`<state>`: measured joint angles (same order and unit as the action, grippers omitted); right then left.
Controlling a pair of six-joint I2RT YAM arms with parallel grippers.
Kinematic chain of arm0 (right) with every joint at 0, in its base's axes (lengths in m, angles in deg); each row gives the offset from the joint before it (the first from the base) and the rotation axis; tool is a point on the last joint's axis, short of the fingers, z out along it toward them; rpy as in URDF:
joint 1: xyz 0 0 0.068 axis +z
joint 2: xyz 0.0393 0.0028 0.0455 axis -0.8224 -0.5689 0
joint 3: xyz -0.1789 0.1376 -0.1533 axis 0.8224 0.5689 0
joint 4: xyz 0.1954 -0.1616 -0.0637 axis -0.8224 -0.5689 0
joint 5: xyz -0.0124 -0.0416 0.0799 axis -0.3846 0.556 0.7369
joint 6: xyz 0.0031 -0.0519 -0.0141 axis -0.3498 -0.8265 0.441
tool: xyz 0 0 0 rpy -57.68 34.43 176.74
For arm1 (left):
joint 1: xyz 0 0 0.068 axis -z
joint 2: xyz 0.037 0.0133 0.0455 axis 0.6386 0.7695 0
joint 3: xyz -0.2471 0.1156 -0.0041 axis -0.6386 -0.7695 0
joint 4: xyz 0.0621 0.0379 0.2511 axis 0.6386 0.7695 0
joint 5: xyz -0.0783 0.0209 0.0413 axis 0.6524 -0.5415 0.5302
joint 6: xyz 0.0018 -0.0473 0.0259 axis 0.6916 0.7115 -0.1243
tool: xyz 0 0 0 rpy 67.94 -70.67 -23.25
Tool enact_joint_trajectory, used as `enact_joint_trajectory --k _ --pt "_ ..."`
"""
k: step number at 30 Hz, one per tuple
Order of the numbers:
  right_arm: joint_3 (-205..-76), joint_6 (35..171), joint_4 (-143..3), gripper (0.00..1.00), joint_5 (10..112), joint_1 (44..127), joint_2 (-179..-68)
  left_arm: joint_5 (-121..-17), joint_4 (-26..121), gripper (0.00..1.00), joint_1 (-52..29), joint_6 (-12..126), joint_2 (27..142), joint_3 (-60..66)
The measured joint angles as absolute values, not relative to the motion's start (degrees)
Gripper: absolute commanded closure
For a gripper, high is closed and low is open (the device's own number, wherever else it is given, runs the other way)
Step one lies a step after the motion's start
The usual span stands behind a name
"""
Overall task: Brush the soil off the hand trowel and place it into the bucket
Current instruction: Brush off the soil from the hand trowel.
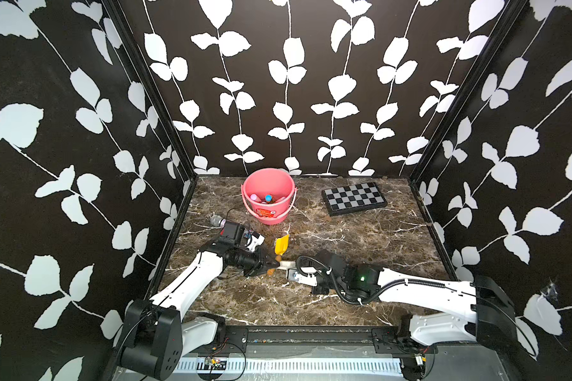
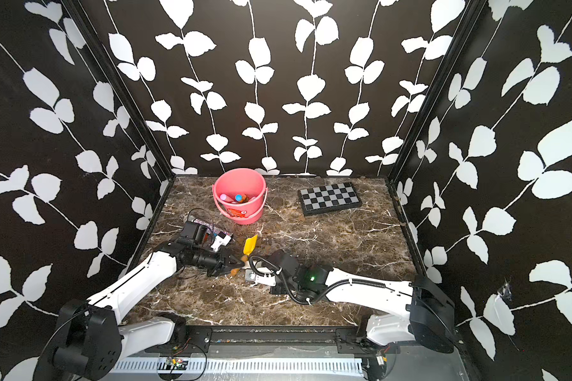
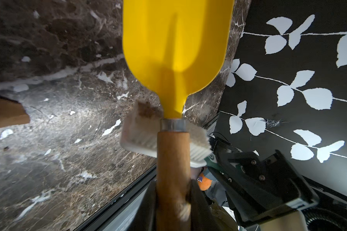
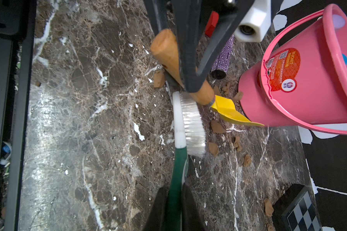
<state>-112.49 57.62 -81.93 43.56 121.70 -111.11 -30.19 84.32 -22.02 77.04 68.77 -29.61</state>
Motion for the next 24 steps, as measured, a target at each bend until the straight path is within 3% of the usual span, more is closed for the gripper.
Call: enact_joint_trajectory --k 13,24 --pt "-111.5 54.19 -79.0 1.0 37.11 117.48 -113.1 -29.49 87.58 1.0 -21.45 73.78 70.06 -28.17" --pt "-111.2 54.3 -81.1 1.0 39.32 121.74 -110.98 -29.49 88.61 1.0 -20.84 71.9 72.82 -25.81"
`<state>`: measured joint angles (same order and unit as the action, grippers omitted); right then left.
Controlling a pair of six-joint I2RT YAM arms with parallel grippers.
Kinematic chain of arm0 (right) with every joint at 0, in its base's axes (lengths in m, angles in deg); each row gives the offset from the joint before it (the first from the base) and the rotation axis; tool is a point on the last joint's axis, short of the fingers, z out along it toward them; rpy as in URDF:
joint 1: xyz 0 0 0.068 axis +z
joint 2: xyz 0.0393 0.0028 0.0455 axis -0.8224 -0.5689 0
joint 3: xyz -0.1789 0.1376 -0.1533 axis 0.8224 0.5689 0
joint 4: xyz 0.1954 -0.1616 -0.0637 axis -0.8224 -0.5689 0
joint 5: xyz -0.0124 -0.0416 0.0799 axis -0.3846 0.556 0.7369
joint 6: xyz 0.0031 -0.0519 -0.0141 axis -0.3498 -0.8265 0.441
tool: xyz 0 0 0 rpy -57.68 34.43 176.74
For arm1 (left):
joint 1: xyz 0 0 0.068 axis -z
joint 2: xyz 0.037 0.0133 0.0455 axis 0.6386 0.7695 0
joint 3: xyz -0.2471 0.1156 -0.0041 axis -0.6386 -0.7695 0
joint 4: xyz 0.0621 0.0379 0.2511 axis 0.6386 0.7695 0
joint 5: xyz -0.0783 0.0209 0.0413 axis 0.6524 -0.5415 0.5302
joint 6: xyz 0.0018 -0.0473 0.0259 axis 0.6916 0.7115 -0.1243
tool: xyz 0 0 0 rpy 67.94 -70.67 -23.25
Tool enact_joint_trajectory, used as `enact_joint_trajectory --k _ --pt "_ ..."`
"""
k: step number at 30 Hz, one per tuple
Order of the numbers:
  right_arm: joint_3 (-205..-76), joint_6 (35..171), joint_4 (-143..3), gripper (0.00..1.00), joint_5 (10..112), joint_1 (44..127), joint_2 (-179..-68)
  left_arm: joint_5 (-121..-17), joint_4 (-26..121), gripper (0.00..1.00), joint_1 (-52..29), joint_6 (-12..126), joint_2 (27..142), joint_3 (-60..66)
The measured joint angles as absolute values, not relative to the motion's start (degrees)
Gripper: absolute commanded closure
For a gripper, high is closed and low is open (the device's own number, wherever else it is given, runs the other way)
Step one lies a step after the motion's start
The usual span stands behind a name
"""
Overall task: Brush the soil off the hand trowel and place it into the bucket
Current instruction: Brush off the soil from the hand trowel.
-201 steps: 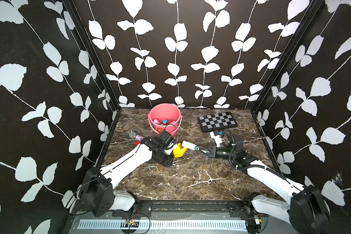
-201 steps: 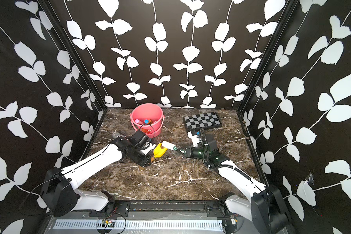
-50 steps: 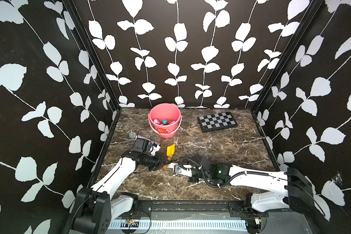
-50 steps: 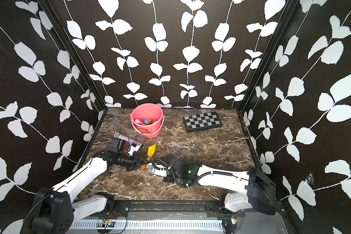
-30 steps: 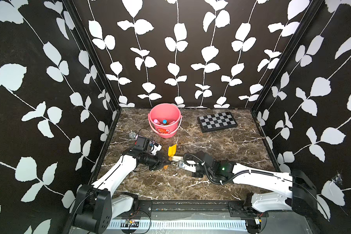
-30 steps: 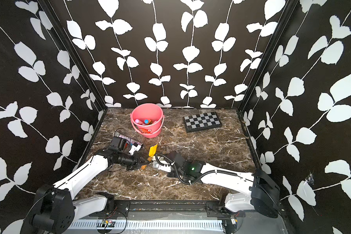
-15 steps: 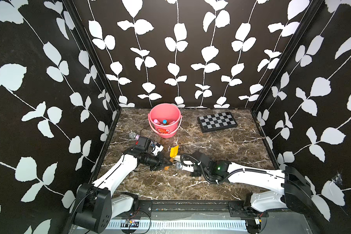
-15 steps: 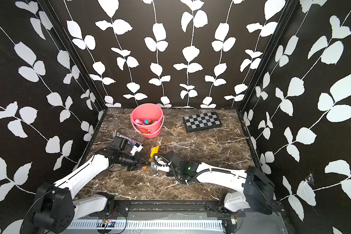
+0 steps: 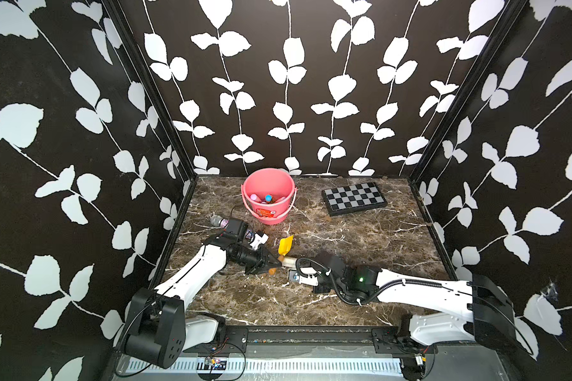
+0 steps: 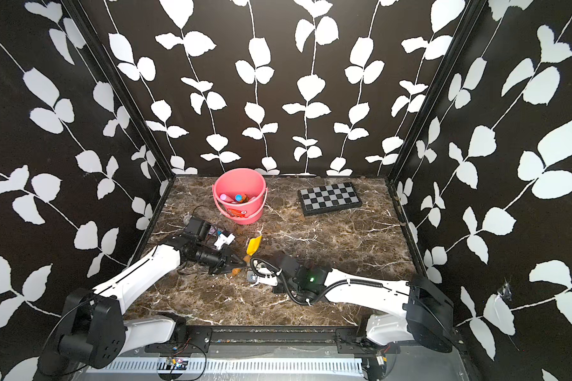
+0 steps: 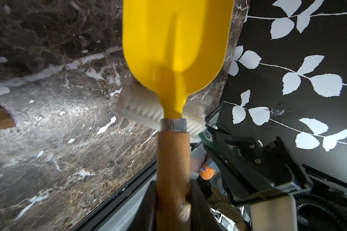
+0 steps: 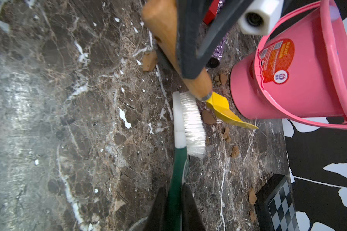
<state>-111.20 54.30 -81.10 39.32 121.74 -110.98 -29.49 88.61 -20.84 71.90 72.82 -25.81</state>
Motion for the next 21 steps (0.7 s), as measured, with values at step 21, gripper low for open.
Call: enact_joint_trajectory --k 21 --pt "-108.84 52.33 -80.1 1.0 35.12 121.17 -111.89 -30.76 96.61 1.0 -20.38 65.06 73.32 -21.87"
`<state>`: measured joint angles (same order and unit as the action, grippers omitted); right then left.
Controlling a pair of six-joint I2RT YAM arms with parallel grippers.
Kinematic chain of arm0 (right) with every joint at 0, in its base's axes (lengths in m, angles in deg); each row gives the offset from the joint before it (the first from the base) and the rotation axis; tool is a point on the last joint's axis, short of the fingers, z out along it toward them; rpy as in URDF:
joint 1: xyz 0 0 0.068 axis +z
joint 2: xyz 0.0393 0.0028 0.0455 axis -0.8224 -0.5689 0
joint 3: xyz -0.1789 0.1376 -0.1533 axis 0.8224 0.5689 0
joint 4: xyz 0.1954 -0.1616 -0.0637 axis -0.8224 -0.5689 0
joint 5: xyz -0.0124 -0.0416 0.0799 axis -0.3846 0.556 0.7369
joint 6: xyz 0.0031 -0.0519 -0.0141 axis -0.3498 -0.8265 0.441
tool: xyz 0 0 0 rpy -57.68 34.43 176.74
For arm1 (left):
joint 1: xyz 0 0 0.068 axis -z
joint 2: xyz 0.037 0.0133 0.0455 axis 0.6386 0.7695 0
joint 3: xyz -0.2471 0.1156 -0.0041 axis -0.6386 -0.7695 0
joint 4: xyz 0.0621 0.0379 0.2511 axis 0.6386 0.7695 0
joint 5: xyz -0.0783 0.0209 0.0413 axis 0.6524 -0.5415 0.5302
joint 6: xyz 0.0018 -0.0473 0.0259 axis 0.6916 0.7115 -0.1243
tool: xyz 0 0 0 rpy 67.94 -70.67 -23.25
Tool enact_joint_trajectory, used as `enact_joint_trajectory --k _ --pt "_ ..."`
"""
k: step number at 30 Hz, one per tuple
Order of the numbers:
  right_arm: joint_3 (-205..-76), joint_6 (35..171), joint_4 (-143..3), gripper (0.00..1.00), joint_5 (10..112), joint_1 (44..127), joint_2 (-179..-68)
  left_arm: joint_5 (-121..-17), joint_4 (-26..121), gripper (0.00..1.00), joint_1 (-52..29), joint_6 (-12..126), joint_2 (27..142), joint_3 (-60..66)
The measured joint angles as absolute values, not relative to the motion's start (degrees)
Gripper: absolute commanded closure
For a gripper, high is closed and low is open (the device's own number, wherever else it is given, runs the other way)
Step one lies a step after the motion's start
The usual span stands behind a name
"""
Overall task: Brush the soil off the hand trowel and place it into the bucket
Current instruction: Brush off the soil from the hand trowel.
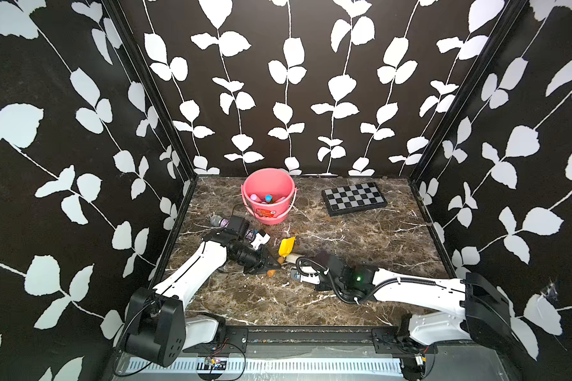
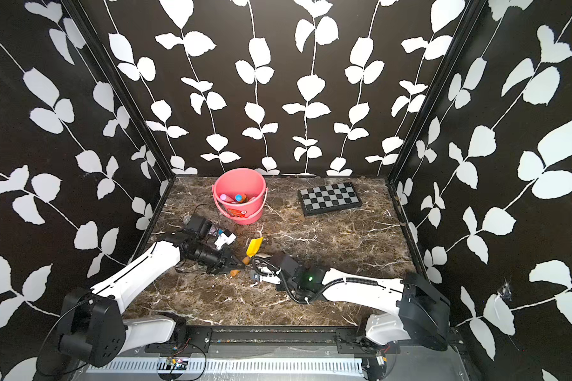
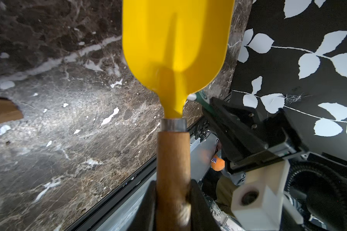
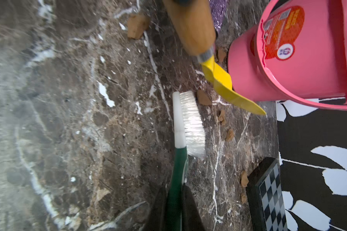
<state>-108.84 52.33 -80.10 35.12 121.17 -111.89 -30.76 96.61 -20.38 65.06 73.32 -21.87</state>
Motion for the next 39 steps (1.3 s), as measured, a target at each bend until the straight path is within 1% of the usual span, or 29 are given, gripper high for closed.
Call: enact_joint_trajectory --k 5,14,18,23,28,33,39 --pt "-107.42 49.05 -74.68 1.0 34.75 121.57 -111.54 -28.69 97.15 1.0 -20.38 65.49 73.23 -22.49" --pt "-103.11 42.28 -65.02 1.0 32.11 114.79 -113.03 -26.02 98.12 1.0 -19.48 67.33 71.26 -25.02" --pt "-101.45 41.67 -62.7 1.0 32.19 114.2 -112.83 -25.36 98.62 1.0 -19.46 67.75 71.26 -24.89" --pt "-97.93 42.8 -63.0 1.0 36.24 114.9 -108.94 -25.12 99.3 1.0 -19.46 67.77 71.37 -23.67" --pt "-97.54 43.68 -64.23 1.0 40.19 115.56 -105.07 -25.17 99.19 1.0 -19.29 67.79 71.72 -23.4" --pt "-97.69 42.69 -64.84 1.0 39.34 115.14 -106.04 -26.15 99.32 1.0 -17.54 67.24 72.66 -23.19" --pt "-100.4 41.58 -66.11 1.0 34.4 113.2 -108.79 -28.69 102.07 1.0 -17.1 65.58 72.97 -22.33"
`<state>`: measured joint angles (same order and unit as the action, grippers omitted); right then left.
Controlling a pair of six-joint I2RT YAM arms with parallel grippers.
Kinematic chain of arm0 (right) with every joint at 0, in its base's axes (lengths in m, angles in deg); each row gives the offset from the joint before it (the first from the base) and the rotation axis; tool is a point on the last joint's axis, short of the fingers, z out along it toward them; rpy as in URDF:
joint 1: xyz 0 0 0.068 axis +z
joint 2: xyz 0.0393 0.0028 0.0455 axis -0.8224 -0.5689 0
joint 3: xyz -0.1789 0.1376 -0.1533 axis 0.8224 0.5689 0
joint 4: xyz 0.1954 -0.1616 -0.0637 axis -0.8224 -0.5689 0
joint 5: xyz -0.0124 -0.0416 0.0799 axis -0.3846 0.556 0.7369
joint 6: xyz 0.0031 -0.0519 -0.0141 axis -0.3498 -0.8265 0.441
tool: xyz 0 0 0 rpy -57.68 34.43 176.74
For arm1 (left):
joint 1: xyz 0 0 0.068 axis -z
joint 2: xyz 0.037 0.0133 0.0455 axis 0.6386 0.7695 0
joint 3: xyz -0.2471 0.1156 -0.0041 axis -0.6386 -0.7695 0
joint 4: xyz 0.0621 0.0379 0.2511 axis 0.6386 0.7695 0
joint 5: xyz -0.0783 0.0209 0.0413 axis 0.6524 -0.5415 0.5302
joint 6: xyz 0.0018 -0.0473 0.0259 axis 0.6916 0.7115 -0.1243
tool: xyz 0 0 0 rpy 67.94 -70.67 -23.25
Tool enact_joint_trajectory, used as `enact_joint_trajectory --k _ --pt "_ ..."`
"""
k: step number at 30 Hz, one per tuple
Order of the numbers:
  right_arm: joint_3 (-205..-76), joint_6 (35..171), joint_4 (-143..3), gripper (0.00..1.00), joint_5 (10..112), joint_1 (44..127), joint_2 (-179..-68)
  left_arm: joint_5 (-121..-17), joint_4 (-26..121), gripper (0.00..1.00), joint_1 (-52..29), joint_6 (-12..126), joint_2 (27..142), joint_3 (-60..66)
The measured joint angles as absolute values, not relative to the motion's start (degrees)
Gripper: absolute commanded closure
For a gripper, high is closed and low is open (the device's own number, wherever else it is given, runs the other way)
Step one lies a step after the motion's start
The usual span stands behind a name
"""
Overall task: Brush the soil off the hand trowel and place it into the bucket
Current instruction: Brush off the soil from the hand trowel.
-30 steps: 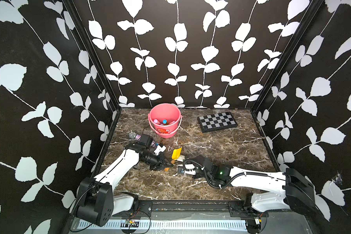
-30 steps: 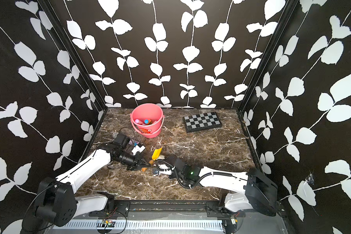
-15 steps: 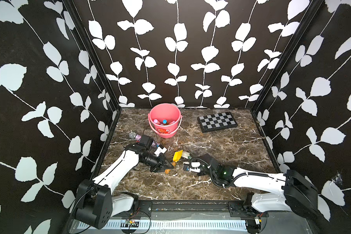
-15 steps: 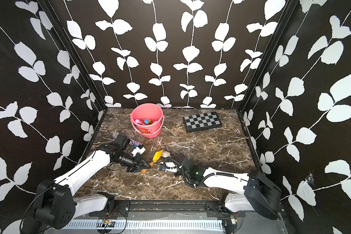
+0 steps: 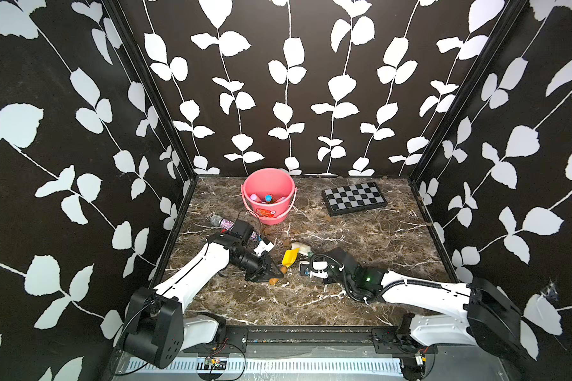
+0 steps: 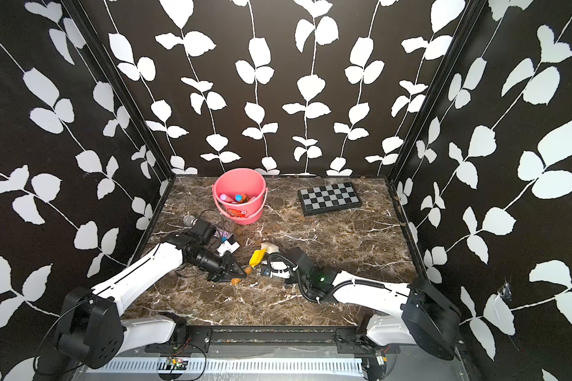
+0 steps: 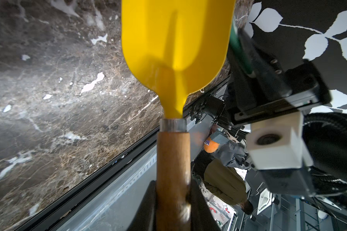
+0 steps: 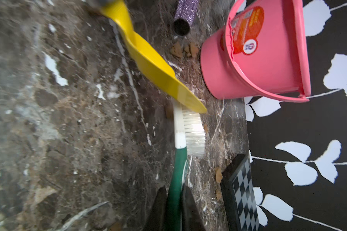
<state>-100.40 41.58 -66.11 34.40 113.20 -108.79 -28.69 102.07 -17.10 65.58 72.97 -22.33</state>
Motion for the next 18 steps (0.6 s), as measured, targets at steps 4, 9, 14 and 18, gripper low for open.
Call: enact_joint_trajectory --k 4,9,14,18 --pt "-100.6 42.82 -66.98 1.0 34.36 113.04 -108.64 -29.8 103.82 1.0 -16.95 64.42 73.54 -20.34" --pt "-100.53 44.73 -70.5 1.0 35.6 115.4 -107.3 -31.29 105.17 1.0 -16.95 63.11 74.39 -17.59" --pt "-100.75 45.53 -73.39 1.0 36.57 118.44 -107.17 -35.13 107.32 1.0 -16.53 60.73 74.81 -15.58" --pt "-102.32 45.4 -74.26 1.0 36.78 119.1 -107.19 -38.83 109.17 1.0 -15.4 58.72 75.26 -15.32"
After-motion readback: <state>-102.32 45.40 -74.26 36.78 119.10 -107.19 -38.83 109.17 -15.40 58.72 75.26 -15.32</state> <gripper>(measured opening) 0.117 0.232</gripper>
